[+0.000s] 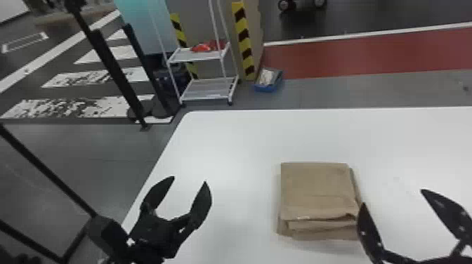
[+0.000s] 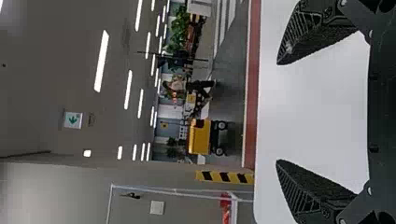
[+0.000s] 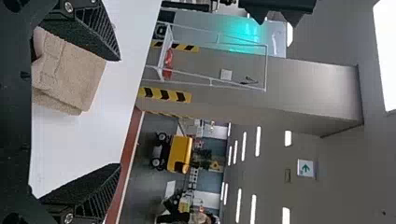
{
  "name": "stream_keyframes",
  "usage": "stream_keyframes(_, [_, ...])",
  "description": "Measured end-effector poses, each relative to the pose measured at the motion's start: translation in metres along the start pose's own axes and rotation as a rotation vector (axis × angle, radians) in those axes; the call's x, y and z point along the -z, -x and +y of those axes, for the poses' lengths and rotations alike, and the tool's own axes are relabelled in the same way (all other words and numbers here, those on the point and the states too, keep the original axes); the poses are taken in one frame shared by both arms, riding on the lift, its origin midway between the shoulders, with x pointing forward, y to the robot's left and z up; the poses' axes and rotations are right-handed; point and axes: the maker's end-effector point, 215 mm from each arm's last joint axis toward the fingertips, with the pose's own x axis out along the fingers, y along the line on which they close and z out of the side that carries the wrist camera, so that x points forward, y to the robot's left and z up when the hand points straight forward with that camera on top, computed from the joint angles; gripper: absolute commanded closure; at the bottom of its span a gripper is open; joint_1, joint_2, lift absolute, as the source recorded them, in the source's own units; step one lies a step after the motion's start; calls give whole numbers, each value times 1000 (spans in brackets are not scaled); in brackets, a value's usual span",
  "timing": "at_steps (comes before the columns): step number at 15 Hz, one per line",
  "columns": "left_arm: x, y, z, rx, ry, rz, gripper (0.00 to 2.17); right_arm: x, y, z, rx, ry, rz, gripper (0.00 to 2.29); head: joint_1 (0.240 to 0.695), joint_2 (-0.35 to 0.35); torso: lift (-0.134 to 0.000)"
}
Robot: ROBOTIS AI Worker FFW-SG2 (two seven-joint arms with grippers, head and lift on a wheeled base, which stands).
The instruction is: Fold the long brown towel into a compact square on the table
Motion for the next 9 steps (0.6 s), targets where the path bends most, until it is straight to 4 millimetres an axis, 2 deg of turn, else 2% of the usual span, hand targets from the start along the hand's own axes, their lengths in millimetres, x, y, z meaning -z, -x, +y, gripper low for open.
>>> stream_keyframes(2, [9,8,-1,-6,-32,15,130,-7,12,-5,15,11,-40,83,695,316,-123])
stream_keyframes(4, [17,18,10,-39,-54,43,130,-5,21,-22,65,24,-44,83,695,309,-123])
stream_keyframes(6, [21,27,21,-68,-69,64,130,4,27,-43,123,26,-14,83,695,303,-123])
stream_keyframes(9, [24,38,19,-64,-76,87,130,26,34,-62,184,-13,72,83,695,269,-123])
